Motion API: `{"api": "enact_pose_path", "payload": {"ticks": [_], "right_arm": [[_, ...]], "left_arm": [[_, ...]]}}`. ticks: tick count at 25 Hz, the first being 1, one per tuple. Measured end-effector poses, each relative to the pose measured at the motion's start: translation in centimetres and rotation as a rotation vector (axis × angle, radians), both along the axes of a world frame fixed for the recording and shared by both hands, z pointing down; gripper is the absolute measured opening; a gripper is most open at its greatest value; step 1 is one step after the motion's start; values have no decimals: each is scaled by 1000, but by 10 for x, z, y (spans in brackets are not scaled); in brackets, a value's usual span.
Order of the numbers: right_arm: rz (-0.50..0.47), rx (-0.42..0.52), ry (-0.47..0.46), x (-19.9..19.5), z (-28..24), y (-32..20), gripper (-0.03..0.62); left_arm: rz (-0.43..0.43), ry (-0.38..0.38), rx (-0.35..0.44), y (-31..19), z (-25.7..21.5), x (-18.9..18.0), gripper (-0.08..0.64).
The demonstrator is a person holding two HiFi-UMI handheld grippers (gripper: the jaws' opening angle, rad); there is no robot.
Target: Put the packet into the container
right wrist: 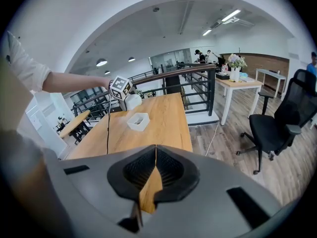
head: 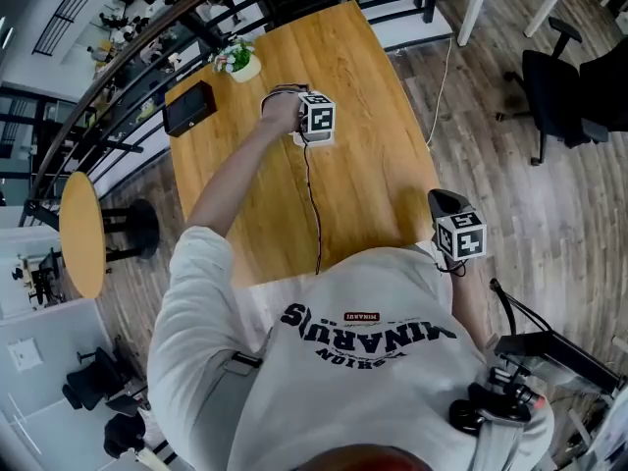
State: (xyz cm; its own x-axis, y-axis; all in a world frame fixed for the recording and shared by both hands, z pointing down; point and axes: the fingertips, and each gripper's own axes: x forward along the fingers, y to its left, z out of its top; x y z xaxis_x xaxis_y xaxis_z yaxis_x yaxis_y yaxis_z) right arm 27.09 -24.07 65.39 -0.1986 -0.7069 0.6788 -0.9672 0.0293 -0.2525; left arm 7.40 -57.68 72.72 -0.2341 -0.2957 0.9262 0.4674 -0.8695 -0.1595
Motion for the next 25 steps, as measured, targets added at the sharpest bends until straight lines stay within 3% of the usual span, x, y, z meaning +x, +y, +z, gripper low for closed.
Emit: {"api": "enact_pose_path", "payload": {"ticks": [7,12,18,25], "right_arm": [[109,-60,-7,27,19,30,9],[211,-108,10,58,32,56,9],[289,-141,17,80,40,76,9],[329,-164,17,86,47,91,9]], "left_arm": [[23,-87,-31,-2,57,-8,474],[-25,-117,-79,-2,90,-17,474],[-67,-161,-84,-12,116,-25,474],[-96,-143,-63,-18,126,-10,474]]}}
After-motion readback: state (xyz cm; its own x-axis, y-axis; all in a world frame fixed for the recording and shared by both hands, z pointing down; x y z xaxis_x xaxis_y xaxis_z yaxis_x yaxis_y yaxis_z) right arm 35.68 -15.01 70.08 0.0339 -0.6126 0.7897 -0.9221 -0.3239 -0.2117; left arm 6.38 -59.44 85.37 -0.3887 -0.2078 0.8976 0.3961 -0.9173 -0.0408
